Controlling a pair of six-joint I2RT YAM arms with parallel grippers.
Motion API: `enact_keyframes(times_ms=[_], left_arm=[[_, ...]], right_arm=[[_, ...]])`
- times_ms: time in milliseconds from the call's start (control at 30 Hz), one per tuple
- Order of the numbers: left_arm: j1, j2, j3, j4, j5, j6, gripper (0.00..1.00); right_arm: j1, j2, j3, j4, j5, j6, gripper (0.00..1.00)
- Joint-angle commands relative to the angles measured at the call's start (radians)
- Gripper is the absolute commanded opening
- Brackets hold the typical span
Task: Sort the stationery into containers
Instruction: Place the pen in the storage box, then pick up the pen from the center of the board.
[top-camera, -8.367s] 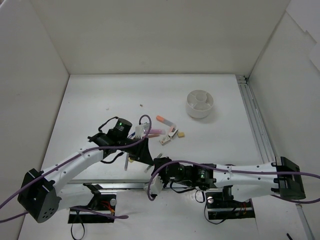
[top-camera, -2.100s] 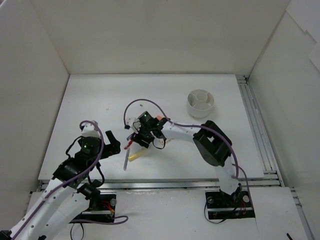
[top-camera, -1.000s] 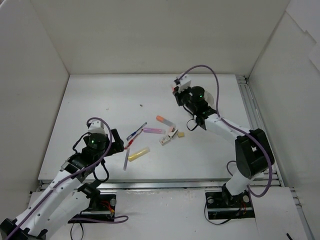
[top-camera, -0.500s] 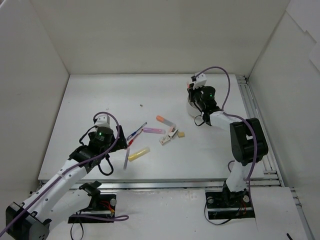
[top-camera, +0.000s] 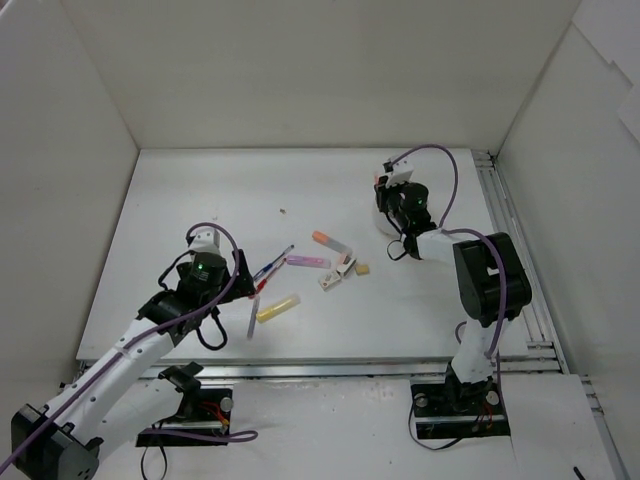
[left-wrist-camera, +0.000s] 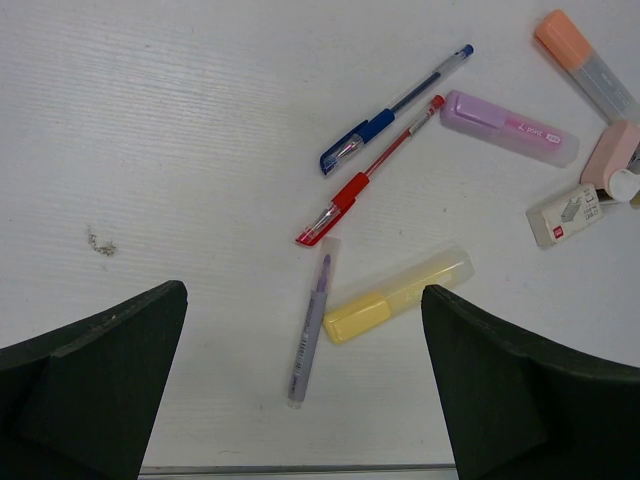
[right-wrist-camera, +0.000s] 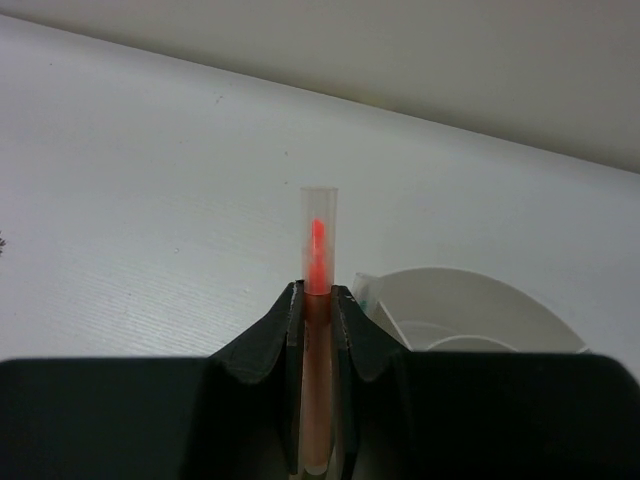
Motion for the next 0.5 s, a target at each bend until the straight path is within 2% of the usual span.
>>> enact_keyframes(times_ms=[0,33,200,233,300,333,367,400,467], left_arm=[[0.008,-0.022,0.044,0.028,-0.007,0.006,1.00],[0.008,-0.025,0.043,0.028,-0.007,0.006,1.00],[0.008,-0.037,0.044,0.025,0.009,0.006,1.00],[0.008,-0.039,0.043,0.024,0.012,0.006,1.00],[0.008,-0.041,0.038,0.025,0.018,0.003,1.00],[0.008,-0.044,0.034,0.027,0.019,0.003,1.00],[0.008,-0.044,0.034,0.027,0.024,0.002,1.00],[0.008,-0.042,0.031,0.027,0.025,0.002,1.00],[0.008,-0.036,0.029,0.024,0.036,-0.003,1.00]], right_arm=[[-0.010,-0.054,-0.031,0.137,0.027,0.019,0.09],[-0.011,-0.065,-0.040,0.146,0.021,0.022,0.13],[-0.004,-0.186,-0.080,0.160,0.001,0.024,0.17],[0.005,-0.207,-0.086,0.160,0.001,0.012,0.26],[0.013,-0.265,-0.103,0.159,0.007,-0.004,0.33],[0.022,-0.284,-0.108,0.159,0.014,-0.017,0.45],[0.028,-0.301,-0.123,0.159,0.015,-0.022,0.52],[0.034,-0.337,-0.129,0.159,0.014,-0.025,0.67],[0.042,-0.393,-0.152,0.159,0.021,-0.027,0.78]])
